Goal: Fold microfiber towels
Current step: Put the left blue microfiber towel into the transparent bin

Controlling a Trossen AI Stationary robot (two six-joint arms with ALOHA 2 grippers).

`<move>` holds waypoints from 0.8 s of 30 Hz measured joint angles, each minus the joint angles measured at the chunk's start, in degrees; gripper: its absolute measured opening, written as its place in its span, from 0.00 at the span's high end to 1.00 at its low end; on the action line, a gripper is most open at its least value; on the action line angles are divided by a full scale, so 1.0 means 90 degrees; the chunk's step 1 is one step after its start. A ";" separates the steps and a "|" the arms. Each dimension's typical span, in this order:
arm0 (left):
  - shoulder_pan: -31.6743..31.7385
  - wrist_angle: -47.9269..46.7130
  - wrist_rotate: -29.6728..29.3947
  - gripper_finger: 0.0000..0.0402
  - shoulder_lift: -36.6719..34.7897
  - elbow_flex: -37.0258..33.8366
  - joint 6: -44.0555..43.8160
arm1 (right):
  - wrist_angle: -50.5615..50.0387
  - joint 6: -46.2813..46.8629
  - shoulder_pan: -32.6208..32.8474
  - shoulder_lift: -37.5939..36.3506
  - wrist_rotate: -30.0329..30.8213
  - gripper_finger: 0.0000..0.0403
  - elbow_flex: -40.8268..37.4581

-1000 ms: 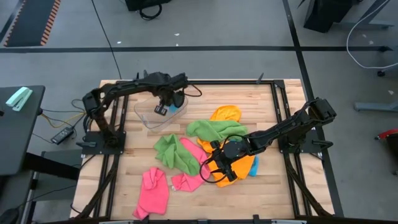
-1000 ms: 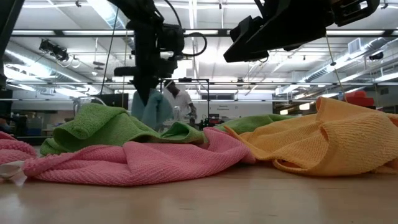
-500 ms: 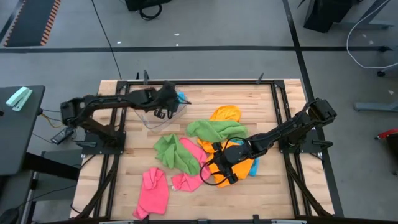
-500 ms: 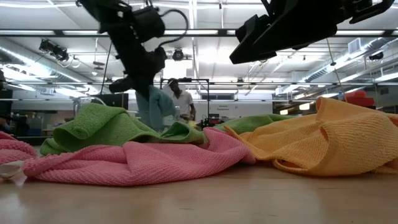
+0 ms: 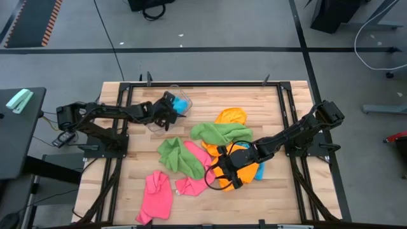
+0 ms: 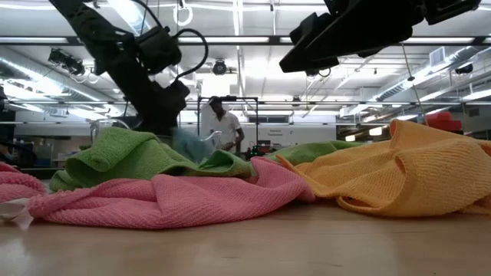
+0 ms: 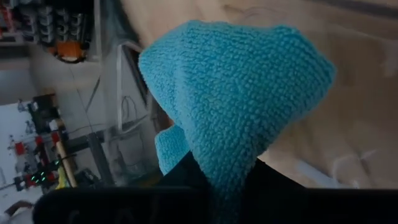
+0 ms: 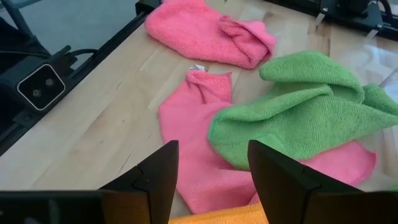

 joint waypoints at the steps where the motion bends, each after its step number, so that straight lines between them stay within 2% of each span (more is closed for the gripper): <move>1: 0.0034 -0.0053 0.0126 0.89 0.0000 -0.0018 0.0000 | 0.0001 -0.0031 0.0000 0.0000 0.0002 0.50 0.0000; 4: 0.0168 -0.0303 0.0440 0.88 0.0041 -0.0043 0.0001 | 0.0001 -0.0087 -0.0028 0.0000 0.0002 0.50 0.0000; 10: 0.0351 -0.0528 0.0488 0.82 0.0046 -0.0044 -0.0188 | 0.0040 -0.0253 -0.0029 0.0000 0.0000 0.50 0.0000; 19: 0.0352 -0.0551 0.0930 0.63 0.0046 -0.0039 -0.0325 | 0.0045 -0.0323 -0.0107 0.0000 0.0005 0.50 0.0000; 24: 0.0470 -0.1274 0.1435 0.55 -0.0005 0.0309 -0.0816 | 0.0042 -0.0316 -0.0107 0.0000 0.0005 0.50 0.0000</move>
